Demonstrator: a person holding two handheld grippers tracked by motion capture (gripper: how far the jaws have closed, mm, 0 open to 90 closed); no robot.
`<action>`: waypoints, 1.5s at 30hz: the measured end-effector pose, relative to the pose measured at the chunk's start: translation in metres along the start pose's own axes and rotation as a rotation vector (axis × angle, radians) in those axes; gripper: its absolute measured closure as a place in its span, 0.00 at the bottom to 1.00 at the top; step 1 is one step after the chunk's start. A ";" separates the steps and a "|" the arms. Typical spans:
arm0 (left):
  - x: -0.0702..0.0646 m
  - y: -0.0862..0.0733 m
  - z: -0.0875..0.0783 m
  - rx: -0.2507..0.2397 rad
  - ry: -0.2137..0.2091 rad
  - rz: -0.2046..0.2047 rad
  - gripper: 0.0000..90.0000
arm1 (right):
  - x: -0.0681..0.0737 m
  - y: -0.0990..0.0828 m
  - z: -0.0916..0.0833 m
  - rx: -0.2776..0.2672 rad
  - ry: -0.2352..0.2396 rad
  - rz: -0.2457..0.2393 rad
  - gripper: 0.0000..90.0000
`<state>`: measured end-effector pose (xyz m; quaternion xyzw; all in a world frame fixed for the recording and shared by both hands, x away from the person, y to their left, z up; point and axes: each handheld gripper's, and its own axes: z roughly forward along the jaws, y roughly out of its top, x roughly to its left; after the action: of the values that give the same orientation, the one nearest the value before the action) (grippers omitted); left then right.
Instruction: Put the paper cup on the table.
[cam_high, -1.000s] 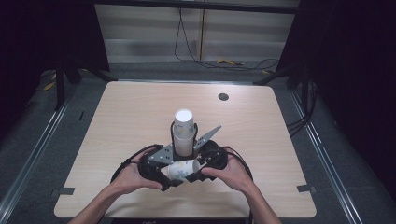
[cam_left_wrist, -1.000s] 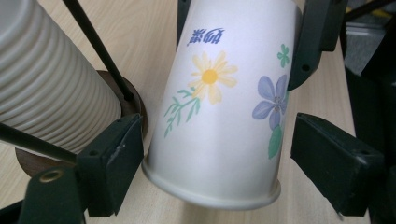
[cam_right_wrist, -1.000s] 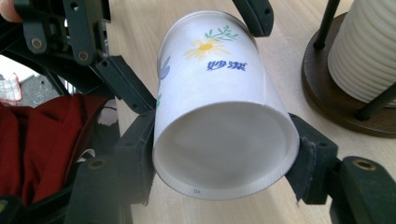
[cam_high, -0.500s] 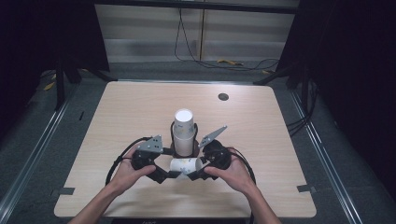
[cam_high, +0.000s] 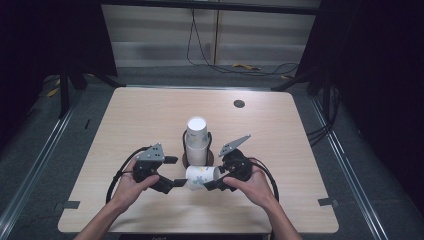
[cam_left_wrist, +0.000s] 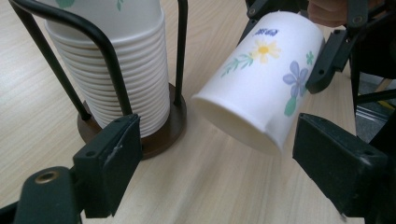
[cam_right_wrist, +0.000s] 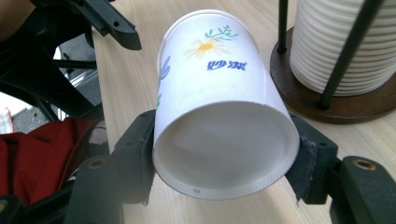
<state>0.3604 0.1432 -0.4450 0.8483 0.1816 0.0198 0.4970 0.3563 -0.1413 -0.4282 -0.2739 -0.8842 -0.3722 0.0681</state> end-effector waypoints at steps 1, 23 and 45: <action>0.000 -0.001 0.000 -0.004 -0.002 -0.006 0.18 | 0.000 -0.001 -0.001 -0.006 -0.004 -0.003 0.39; -0.005 -0.004 0.003 -0.073 -0.051 -0.025 0.18 | -0.009 -0.014 -0.014 -0.156 0.030 0.024 0.40; -0.012 0.009 -0.007 -0.200 -0.083 -0.002 0.17 | -0.003 -0.012 -0.020 -0.292 0.093 -0.013 0.40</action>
<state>0.3502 0.1415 -0.4317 0.7946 0.1586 0.0022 0.5861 0.3510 -0.1636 -0.4226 -0.2578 -0.8183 -0.5095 0.0658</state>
